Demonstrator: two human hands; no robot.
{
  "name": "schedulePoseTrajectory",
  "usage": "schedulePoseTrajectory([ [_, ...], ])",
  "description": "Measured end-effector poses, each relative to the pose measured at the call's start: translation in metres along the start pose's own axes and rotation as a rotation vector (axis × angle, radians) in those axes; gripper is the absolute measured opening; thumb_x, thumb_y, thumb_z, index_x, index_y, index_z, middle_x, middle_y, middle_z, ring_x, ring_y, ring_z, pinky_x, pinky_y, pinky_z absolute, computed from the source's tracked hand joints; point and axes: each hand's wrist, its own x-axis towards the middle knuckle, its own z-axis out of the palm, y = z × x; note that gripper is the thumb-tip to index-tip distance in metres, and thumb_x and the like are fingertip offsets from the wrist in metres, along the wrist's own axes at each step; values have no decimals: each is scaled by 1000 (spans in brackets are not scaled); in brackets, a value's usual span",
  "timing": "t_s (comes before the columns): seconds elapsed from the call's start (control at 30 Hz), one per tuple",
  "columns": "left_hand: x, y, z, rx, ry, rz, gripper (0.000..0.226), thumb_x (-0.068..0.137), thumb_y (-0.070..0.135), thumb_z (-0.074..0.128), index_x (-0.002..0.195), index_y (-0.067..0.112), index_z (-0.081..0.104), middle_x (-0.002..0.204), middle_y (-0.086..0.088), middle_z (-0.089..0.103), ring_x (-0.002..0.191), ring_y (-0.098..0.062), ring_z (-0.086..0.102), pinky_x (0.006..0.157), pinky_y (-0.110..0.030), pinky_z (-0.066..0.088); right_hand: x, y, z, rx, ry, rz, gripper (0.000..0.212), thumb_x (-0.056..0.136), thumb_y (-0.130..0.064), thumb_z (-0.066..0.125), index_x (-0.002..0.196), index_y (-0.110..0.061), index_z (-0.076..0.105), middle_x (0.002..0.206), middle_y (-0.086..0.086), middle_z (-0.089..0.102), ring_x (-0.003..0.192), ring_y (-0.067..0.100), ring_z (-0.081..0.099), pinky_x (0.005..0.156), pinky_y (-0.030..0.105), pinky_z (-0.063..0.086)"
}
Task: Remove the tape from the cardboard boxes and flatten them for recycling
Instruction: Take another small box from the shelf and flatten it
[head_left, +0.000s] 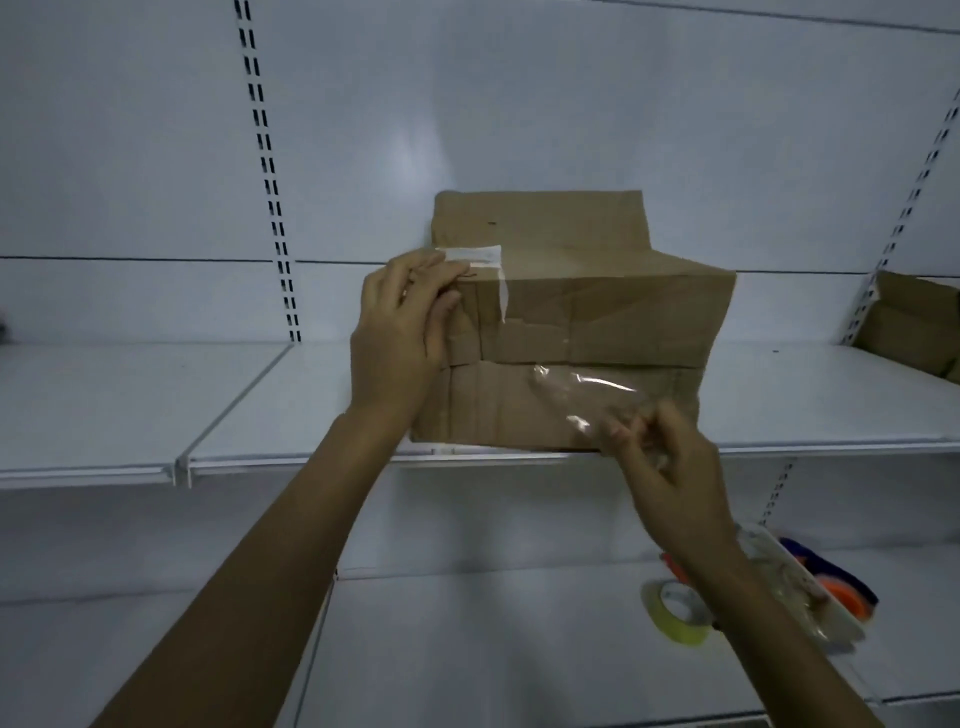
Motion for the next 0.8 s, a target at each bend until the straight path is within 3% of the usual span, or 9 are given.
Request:
schedulePoseTrajectory([
  [0.07,-2,5,11,150,92,-120,31,98,16,44,123,9,62,138,-17,50,124,-35,48,102,-50,41,-1,20,-28,33,128,147,26,93,-16,55,70,-12,44,65,2,46,57,9,43,58,34,42],
  [0.17,-8,48,46,384,177,-210,40,96,12,45,135,13,50,151,-26,29,142,-39,25,113,-63,13,8,30,-55,108,200,208,24,95,-24,55,76,-13,46,71,-1,48,62,5,45,62,33,44],
  [0.3,-7,130,109,133,-54,160,46,97,19,41,142,12,41,153,-21,29,145,-31,14,118,-47,-1,19,13,-57,179,25,43,14,89,-35,55,93,-21,56,86,-14,59,81,2,57,66,15,47],
  [0.37,7,150,127,1,-124,107,48,100,31,31,144,16,39,156,-9,28,147,-21,11,118,-41,-6,20,17,-71,238,-15,0,20,90,-38,54,104,-25,59,99,-18,63,95,2,60,75,12,47],
  [0.43,14,155,136,-12,-116,-3,52,99,40,25,145,19,39,154,-3,33,147,-18,15,117,-44,-6,23,35,-98,358,22,80,21,91,-33,59,110,-27,61,108,-18,65,102,1,60,80,14,48],
  [0.57,6,144,137,279,-86,42,61,91,55,37,134,14,53,129,-9,55,128,-28,44,115,-56,10,40,81,-164,718,90,414,23,95,-10,50,109,-23,63,112,0,70,101,7,66,81,21,56],
  [0.67,9,150,144,389,-100,-70,75,75,77,47,118,17,57,121,-8,55,120,-27,45,115,-57,12,50,97,-184,1168,170,769,20,97,-19,45,108,-19,62,98,-1,74,85,10,71,71,20,57],
  [0.7,11,154,148,416,-95,-119,72,74,76,51,114,16,56,119,-8,55,119,-28,45,116,-58,12,52,96,-182,1206,156,826,20,97,-20,44,104,-18,63,88,-1,75,76,12,71,67,22,56],
  [0.8,13,159,155,438,-40,-152,48,80,47,65,107,9,56,111,-12,55,113,-33,49,113,-62,13,58,89,-167,1300,158,876,25,95,-16,38,99,-12,62,72,1,71,63,14,65,61,23,55],
])
